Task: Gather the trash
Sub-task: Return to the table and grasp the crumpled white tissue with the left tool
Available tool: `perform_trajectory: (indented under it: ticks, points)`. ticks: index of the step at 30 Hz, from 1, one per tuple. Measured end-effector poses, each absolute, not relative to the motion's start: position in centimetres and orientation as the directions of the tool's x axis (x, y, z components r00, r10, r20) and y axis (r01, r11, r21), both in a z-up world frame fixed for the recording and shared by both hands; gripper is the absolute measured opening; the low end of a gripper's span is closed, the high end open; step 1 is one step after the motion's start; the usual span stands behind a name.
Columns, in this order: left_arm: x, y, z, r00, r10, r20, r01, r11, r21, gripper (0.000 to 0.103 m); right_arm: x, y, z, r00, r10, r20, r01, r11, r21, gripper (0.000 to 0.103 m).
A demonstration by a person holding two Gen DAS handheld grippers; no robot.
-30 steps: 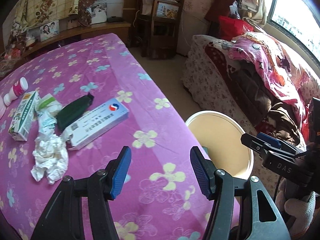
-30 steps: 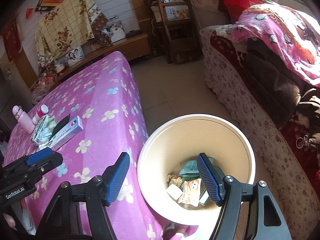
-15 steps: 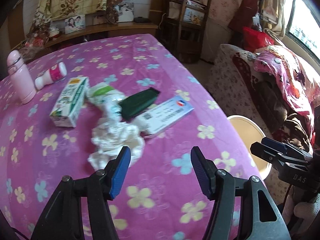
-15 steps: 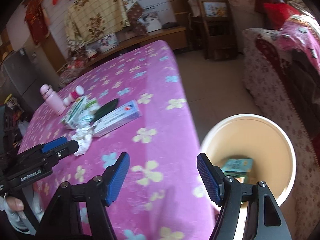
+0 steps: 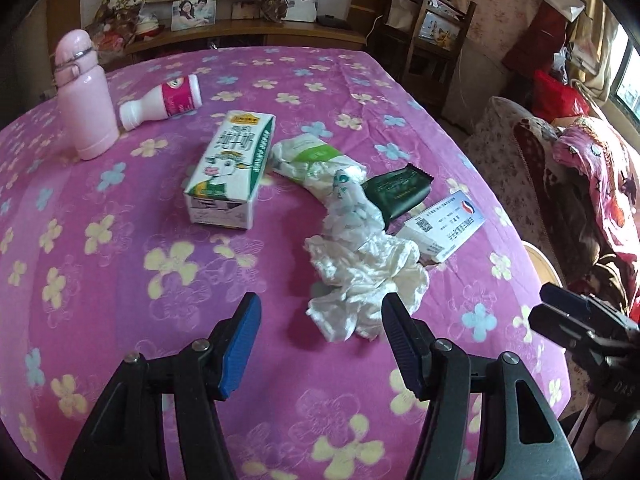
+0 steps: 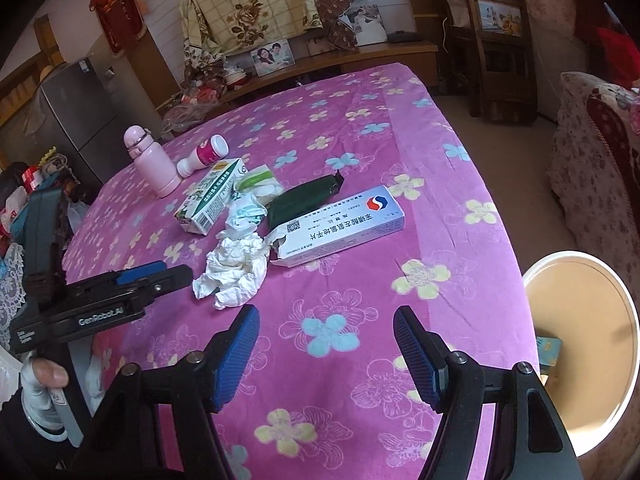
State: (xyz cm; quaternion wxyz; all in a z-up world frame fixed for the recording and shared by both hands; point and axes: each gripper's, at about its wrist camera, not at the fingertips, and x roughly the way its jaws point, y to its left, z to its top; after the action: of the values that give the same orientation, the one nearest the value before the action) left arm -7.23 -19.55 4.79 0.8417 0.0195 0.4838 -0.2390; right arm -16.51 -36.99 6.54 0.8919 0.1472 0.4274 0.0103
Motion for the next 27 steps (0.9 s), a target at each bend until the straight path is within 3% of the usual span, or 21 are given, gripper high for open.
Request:
perform_trajectory:
  ticks: [6,8,10,11,20,27]
  points:
    - [-6.0,-22.7,2.2,0.392,-0.377,-0.839,0.429,0.882,-0.196,0.063,-14.8,-37.8,7.0,0.638,0.135,-0.758,0.116,0.956,0.268,0.073]
    - [-6.1,-22.9,2.2,0.411,-0.377,-0.830,0.452,0.875,-0.173,0.049,-13.9,-37.7,7.5,0.646,0.152,-0.748,0.100,0.955,0.281,0.073]
    - [-6.0,-22.3,2.3,0.390,-0.387,-0.836,0.467,0.865,-0.183,0.017,-12.8,-37.1,8.0,0.652,0.181,-0.737,0.067,0.954,0.293,0.073]
    - [-6.0,-21.7,2.4,0.370,-0.401,-0.838,0.468,0.860,-0.204,0.014,-12.3,-36.6,8.3,0.653,0.194,-0.732,0.048,0.954,0.296,0.073]
    - [-7.5,-13.5,4.4,0.422,-0.352,-0.836,0.441,0.885,-0.149,0.010,-6.1,-29.3,6.6,0.603,0.283,-0.746,-0.101,0.954,0.281,0.065]
    - [-7.9,-10.0,4.1,0.438,-0.331,-0.836,0.389,0.908,-0.156,0.010,-2.5,-25.9,4.5,0.606,0.177,-0.776,-0.076,0.983,0.165,0.065]
